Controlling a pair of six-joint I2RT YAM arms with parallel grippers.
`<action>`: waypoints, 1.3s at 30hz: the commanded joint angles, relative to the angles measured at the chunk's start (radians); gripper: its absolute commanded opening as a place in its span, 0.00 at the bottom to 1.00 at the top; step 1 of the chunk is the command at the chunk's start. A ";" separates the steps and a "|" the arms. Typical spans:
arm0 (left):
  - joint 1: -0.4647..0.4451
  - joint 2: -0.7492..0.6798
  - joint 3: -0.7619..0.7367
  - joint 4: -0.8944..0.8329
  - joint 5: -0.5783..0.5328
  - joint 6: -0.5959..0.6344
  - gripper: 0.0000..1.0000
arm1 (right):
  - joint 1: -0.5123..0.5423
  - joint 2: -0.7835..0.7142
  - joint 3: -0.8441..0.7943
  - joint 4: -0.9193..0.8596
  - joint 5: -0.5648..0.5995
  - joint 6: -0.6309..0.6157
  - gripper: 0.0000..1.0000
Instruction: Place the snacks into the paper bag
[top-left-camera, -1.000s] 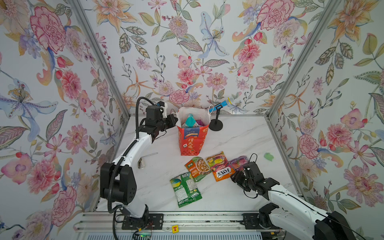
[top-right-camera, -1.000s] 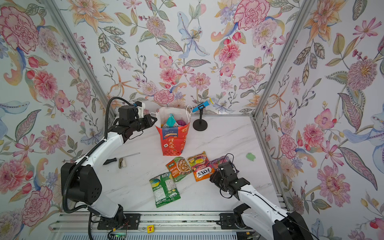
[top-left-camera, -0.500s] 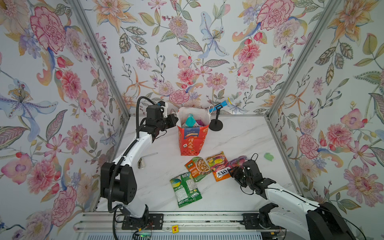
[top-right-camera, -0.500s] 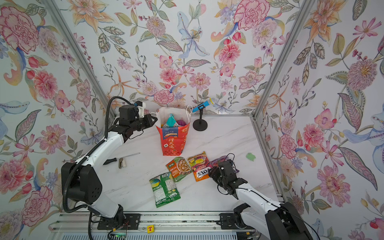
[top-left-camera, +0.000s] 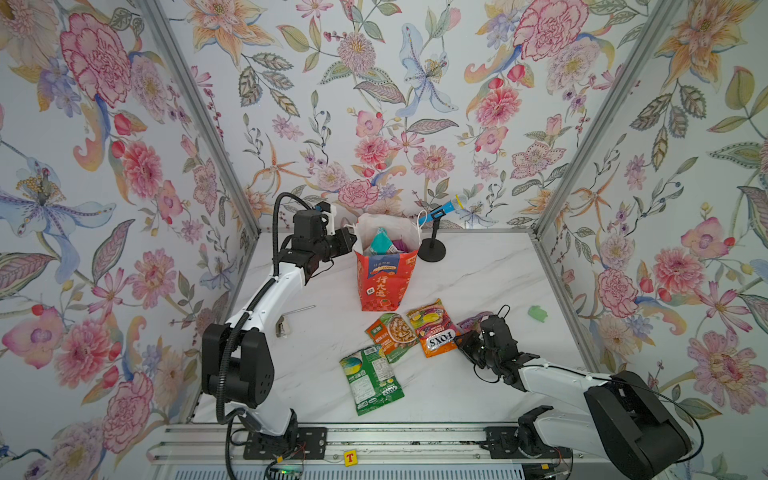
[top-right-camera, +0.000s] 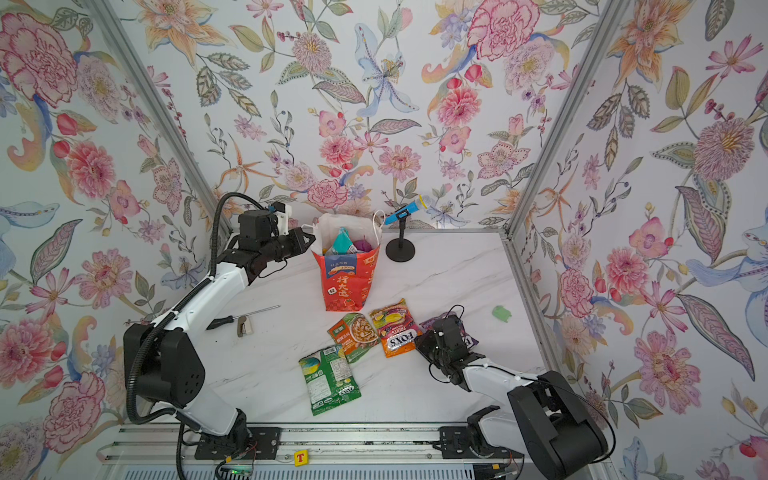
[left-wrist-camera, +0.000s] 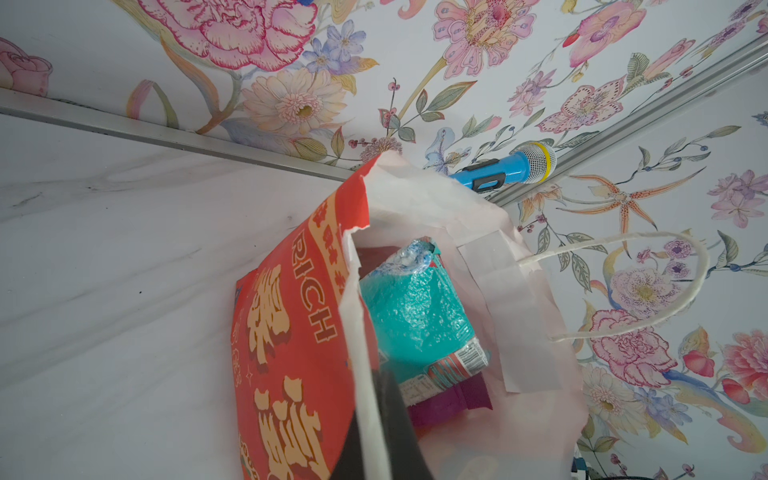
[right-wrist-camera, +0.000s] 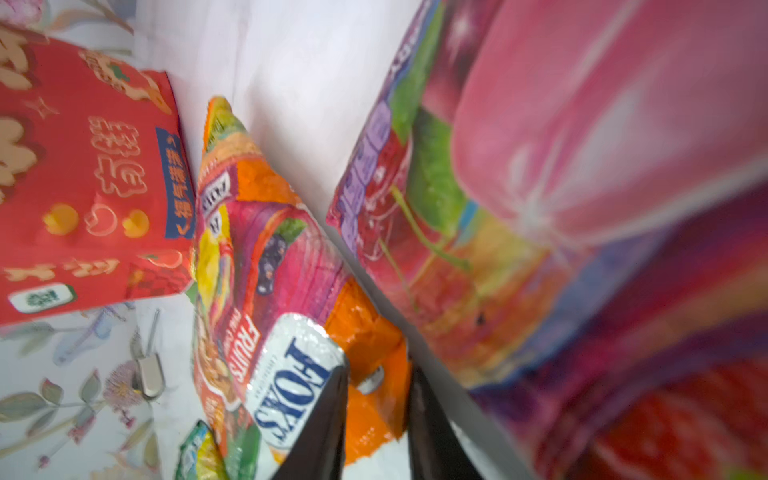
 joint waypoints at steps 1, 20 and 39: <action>-0.010 0.018 0.029 -0.032 -0.005 0.011 0.00 | -0.002 -0.037 0.009 -0.010 0.018 -0.022 0.00; -0.010 0.026 0.022 -0.018 0.011 0.001 0.00 | -0.012 -0.213 0.410 -0.374 0.002 -0.354 0.00; -0.011 0.020 0.009 -0.001 0.014 -0.012 0.00 | 0.032 -0.009 0.713 -0.486 -0.373 -0.545 0.00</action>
